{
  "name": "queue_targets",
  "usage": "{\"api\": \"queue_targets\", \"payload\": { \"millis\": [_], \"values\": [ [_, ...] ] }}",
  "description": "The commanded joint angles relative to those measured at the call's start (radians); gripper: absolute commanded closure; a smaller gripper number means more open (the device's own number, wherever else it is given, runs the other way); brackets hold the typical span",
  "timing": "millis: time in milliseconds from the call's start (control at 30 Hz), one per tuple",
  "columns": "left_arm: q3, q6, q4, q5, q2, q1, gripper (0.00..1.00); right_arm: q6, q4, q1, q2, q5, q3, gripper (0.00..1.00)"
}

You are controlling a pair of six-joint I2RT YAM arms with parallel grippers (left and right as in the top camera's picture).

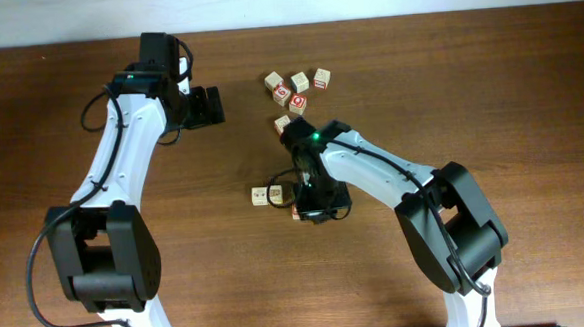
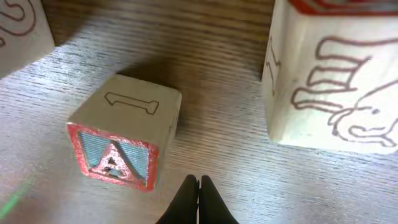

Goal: Rotate 4 blocks

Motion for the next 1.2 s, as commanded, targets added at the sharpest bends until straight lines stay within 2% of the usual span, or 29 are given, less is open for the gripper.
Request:
{"api": "queue_targets", "payload": {
  "millis": [0, 133, 267, 733, 867, 1000, 1167],
  "values": [
    [0.012, 0.005, -0.001, -0.007, -0.007, 0.002, 0.01, 0.005, -0.023, 0.031, -0.01, -0.011, -0.008, 0.95],
    [0.012, 0.005, -0.001, -0.007, -0.007, 0.002, 0.01, 0.043, 0.007, 0.102, -0.01, 0.005, -0.008, 0.94],
    [0.012, 0.005, -0.001, -0.007, -0.007, 0.002, 0.01, 0.098, 0.057, 0.106, -0.01, 0.082, -0.008, 0.96],
    [0.012, 0.005, -0.001, -0.007, -0.007, 0.002, 0.01, 0.026, 0.214, 0.076, -0.01, 0.1, -0.007, 0.95],
    [0.012, 0.005, -0.001, -0.007, -0.007, 0.002, 0.01, -0.027, 0.193, 0.073, -0.01, 0.067, 0.04, 0.96],
    [0.012, 0.005, -0.001, -0.007, -0.007, 0.002, 0.01, -0.041, 0.038, 0.038, -0.012, 0.124, 0.159, 0.96],
    [0.012, 0.005, -0.001, -0.007, -0.007, 0.002, 0.01, -0.021, 0.059, -0.006, -0.009, 0.218, 0.137, 0.96]
  ]
}}
